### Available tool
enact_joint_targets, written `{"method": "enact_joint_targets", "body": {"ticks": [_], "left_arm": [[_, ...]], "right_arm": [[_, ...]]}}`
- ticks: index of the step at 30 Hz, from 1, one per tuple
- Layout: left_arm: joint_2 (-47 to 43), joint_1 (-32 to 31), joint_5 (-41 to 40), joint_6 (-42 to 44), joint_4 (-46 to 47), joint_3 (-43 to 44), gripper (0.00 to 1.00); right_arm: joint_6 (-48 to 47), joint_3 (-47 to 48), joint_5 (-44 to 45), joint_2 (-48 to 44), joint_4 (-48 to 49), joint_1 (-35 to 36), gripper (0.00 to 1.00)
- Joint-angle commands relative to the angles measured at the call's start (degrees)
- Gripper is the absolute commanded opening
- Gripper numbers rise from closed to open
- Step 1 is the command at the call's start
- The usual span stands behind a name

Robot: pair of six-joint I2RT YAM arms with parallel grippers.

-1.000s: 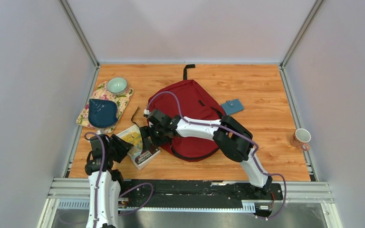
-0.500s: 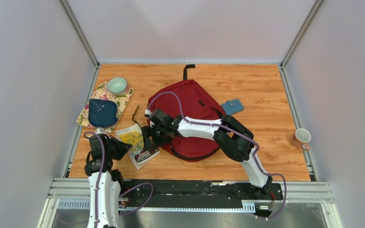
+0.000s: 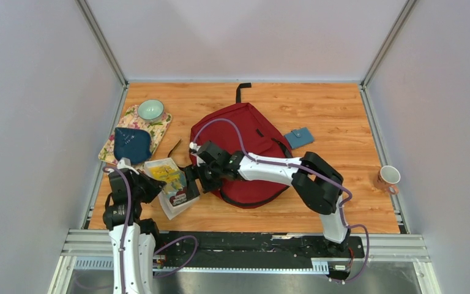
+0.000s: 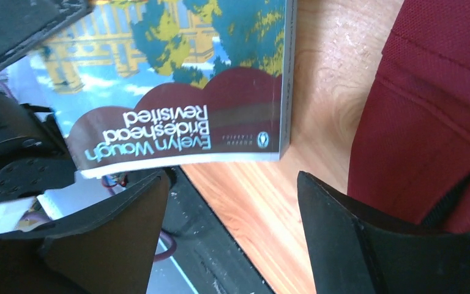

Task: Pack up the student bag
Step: Pick up the book from the center of the board.

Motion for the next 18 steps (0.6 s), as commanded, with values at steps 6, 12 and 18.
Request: {"method": "enact_joint_targets", "body": {"ticks": [6, 12, 18], "left_arm": [[1.0, -0.3, 2.4, 1.7, 1.4, 12.0, 0.00], [2.4, -1.4, 8.3, 0.5, 5.1, 18.4, 0.00], [4.0, -3.1, 21.5, -3.5, 16.9, 19.9, 0.00]], "right_arm": [[0.4, -5.1, 0.0, -13.5, 2.4, -3.2, 0.81], [2.4, -11.0, -0.6, -21.5, 4.2, -6.9, 0.82], [5.5, -19.3, -5.8, -30.9, 9.4, -11.8, 0.83]]}}
